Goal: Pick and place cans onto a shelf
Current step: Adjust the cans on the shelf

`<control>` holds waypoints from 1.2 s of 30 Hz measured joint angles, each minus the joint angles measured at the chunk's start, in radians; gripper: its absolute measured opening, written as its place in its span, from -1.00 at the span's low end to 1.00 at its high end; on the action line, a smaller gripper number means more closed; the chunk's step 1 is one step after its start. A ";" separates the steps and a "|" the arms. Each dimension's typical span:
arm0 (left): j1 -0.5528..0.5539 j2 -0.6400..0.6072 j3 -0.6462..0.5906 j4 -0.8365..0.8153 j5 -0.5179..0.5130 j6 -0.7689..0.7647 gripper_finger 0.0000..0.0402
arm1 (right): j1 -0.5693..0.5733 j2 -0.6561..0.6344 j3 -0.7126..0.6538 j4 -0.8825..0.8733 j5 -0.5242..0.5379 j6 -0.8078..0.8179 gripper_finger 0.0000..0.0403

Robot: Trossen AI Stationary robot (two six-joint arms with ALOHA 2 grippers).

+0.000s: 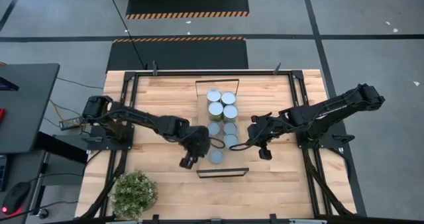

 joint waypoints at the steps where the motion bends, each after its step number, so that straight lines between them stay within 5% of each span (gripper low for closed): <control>1: -0.004 0.000 0.000 -0.002 -0.003 0.011 -0.97 | 0.000 0.001 0.000 -0.001 0.000 0.000 -0.97; 7: 0.018 -0.006 -0.001 -0.066 -0.039 0.024 -0.97 | 0.000 0.001 0.000 0.000 0.000 0.006 -0.97; 20: -0.005 0.153 0.000 0.329 0.010 0.044 -0.97 | 0.000 0.001 0.000 0.023 0.015 -0.004 -0.97; 36: -0.038 0.080 0.000 0.197 -0.007 0.068 -0.97 | 0.029 0.001 -0.023 0.005 0.040 0.036 -0.97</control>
